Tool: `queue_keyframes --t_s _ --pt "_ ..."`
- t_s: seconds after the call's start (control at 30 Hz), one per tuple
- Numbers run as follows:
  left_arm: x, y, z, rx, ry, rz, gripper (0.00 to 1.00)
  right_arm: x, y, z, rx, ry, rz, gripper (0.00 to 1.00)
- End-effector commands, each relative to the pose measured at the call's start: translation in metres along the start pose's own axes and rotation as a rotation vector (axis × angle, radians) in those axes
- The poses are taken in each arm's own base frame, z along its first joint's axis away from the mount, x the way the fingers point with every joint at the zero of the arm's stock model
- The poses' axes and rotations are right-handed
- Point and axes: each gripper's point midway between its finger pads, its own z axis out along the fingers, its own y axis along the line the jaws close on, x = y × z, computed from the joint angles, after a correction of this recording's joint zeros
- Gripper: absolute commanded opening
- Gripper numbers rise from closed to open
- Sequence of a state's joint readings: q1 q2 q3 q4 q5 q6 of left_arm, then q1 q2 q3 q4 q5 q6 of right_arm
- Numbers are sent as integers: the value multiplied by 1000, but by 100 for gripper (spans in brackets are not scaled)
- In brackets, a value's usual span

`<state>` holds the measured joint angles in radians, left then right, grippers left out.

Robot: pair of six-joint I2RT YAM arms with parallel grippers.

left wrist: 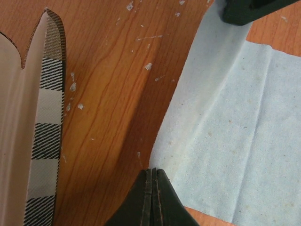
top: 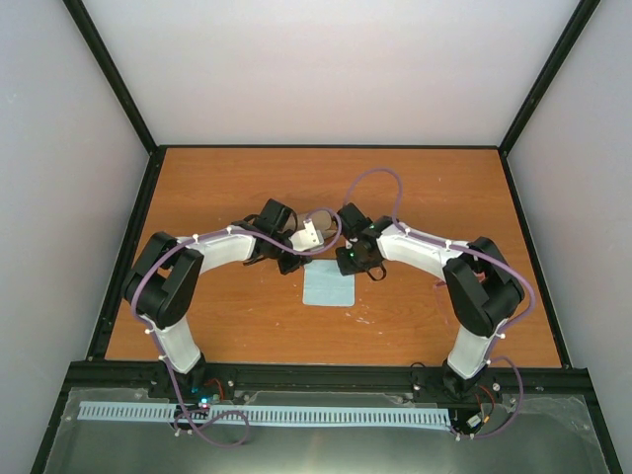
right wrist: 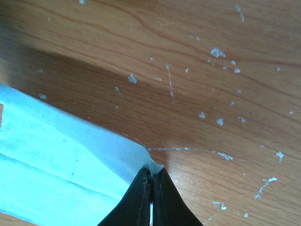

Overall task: Organize the sunglasses
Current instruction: Fold the glasses cleaning cloth at the center of the board.

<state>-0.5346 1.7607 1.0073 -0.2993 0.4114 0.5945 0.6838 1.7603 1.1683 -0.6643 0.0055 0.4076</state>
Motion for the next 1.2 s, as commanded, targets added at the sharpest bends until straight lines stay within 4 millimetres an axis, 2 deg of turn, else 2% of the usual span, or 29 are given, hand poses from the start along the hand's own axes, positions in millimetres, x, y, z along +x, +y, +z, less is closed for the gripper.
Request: queue_keyframes --t_s 0.0,0.63,1.17 --pt "-21 0 -8 -6 -52 19 1 -1 -1 -4 -6 -22 -6 3" --pt "-11 -30 -20 85 -69 -29 1 17 4 -17 -69 -57 -5 3" --pt "-4 -46 -23 144 -65 -36 1 46 14 -3 -97 5 -23 3"
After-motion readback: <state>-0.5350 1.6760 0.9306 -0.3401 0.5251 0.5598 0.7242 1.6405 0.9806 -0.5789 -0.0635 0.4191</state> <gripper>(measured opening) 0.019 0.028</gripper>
